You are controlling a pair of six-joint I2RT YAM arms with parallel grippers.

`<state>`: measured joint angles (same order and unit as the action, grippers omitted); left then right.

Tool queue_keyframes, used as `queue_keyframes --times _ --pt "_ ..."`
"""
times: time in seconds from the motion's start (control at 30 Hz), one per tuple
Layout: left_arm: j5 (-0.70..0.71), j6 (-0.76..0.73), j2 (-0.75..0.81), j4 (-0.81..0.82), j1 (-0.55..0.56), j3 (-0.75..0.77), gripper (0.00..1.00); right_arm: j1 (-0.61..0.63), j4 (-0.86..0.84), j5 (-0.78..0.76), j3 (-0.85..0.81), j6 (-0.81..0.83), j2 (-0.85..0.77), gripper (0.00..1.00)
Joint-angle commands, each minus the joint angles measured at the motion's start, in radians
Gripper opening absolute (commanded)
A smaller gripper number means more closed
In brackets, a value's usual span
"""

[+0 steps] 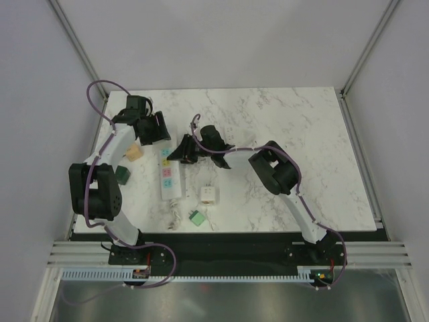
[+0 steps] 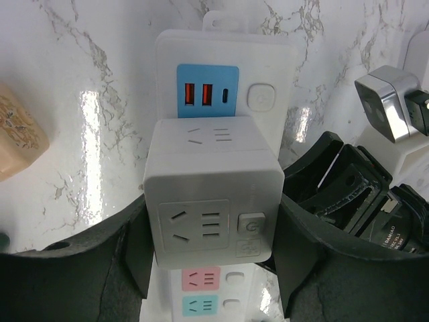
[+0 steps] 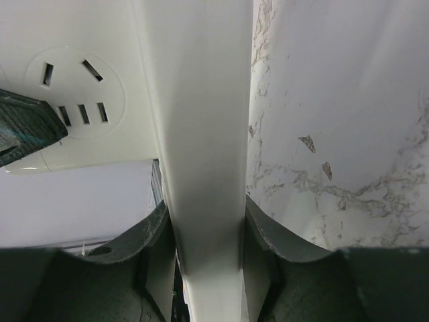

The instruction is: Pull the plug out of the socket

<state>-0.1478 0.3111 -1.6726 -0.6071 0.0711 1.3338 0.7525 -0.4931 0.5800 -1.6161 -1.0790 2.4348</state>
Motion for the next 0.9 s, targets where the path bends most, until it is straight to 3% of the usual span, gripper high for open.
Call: queue_keyframes --times 0.0,0.2,0.33,0.57,0.73,0.87 --pt "-0.118 0.029 0.065 0.055 0.013 0.011 0.02 0.005 0.062 -0.135 -0.025 -0.058 0.02 0.0" --pt "-0.153 0.042 0.073 0.072 0.003 -0.002 0.02 0.001 0.224 -0.297 0.015 -0.121 -0.002 0.0" --pt "-0.185 0.059 0.068 0.086 -0.014 -0.013 0.02 0.013 0.44 -0.464 -0.047 -0.016 -0.013 0.0" --pt "-0.228 0.077 0.063 0.109 -0.037 -0.027 0.02 0.018 0.587 -0.597 -0.07 0.102 -0.032 0.0" --pt "-0.233 0.082 0.068 0.116 -0.05 -0.035 0.02 0.016 0.593 -0.583 -0.091 0.128 -0.025 0.0" --pt "-0.23 0.085 0.071 0.121 -0.057 -0.044 0.02 0.015 0.542 -0.439 -0.133 0.133 0.026 0.0"
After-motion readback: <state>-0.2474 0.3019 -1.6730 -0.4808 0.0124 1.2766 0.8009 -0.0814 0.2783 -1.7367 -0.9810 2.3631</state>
